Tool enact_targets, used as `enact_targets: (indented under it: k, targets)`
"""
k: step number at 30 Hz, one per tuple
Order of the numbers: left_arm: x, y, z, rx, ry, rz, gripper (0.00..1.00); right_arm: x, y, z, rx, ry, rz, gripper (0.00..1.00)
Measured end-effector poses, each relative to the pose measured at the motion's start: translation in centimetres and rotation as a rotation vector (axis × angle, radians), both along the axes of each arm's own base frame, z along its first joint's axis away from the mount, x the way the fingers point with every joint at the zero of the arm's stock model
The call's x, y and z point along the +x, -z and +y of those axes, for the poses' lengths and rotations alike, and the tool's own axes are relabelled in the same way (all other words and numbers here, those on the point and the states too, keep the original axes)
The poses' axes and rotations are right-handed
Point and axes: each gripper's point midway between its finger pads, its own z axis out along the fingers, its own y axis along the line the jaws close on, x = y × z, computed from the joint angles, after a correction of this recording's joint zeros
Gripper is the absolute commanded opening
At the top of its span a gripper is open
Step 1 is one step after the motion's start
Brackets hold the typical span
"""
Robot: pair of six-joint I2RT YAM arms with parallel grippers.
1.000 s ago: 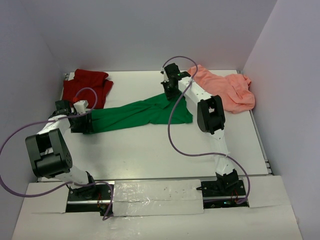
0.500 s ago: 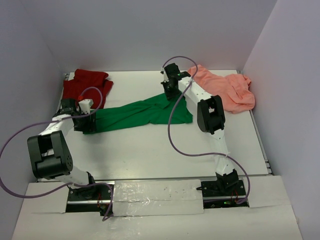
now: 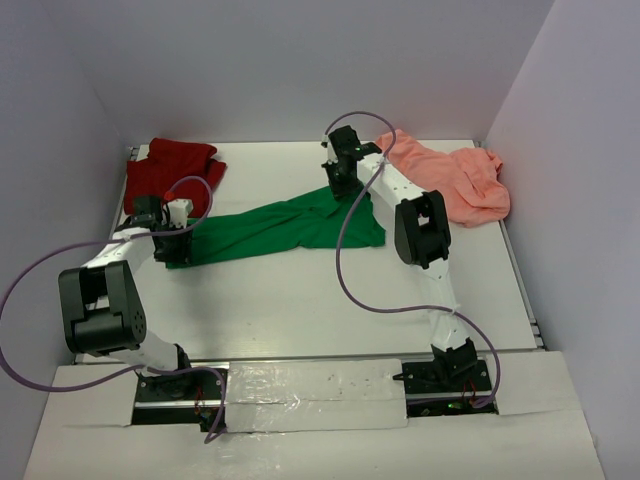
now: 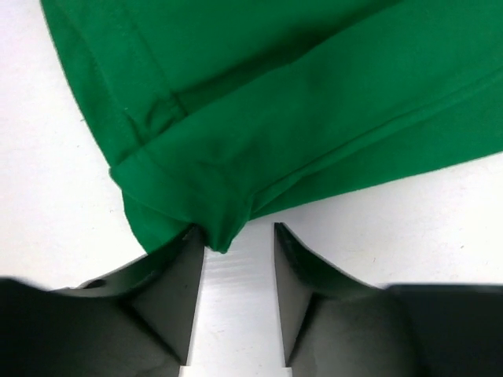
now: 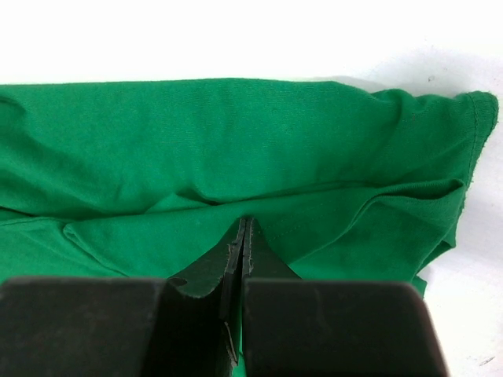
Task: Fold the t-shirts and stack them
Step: Fold the tshirt
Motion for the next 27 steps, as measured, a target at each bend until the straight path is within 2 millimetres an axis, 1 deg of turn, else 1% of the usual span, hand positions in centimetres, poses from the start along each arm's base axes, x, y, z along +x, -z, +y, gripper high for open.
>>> enact_targets:
  k: [1,3,4,5,13,16,19,24,27]
  targets:
    - [0.0,0.0,0.1,0.004,-0.004,0.000,0.30,0.0,-0.1,0.0,0.001,-0.001,-0.001,0.00]
    - [0.0,0.0,0.2,0.009,-0.011,0.001,0.16,0.0,-0.2,0.1,0.004,-0.002,-0.002,0.00]
    - [0.0,0.0,0.2,0.010,-0.012,0.000,0.02,0.0,-0.2,0.1,0.005,-0.002,-0.001,0.00]
    - [0.0,0.0,0.3,0.011,-0.016,0.000,0.00,0.0,-0.2,0.1,0.006,-0.003,-0.001,0.00]
    - [0.1,-0.1,0.3,0.014,-0.018,-0.002,0.00,0.0,-0.2,0.1,0.007,-0.004,0.000,0.00]
    - [0.6,-0.5,0.4,0.010,-0.027,-0.014,0.00,-0.1,-0.2,0.3,0.014,-0.007,0.003,0.00]
    - [1.8,-1.7,0.4,0.007,-0.034,-0.047,0.00,-0.2,-0.1,0.3,0.017,-0.010,0.007,0.00]
    - [5.2,-4.8,0.7,0.000,-0.045,-0.138,0.00,-0.5,0.3,0.2,0.015,-0.012,0.021,0.00]
    - [6.9,-6.3,0.8,-0.005,-0.047,-0.179,0.00,-0.5,0.3,0.3,0.015,-0.012,0.020,0.00]
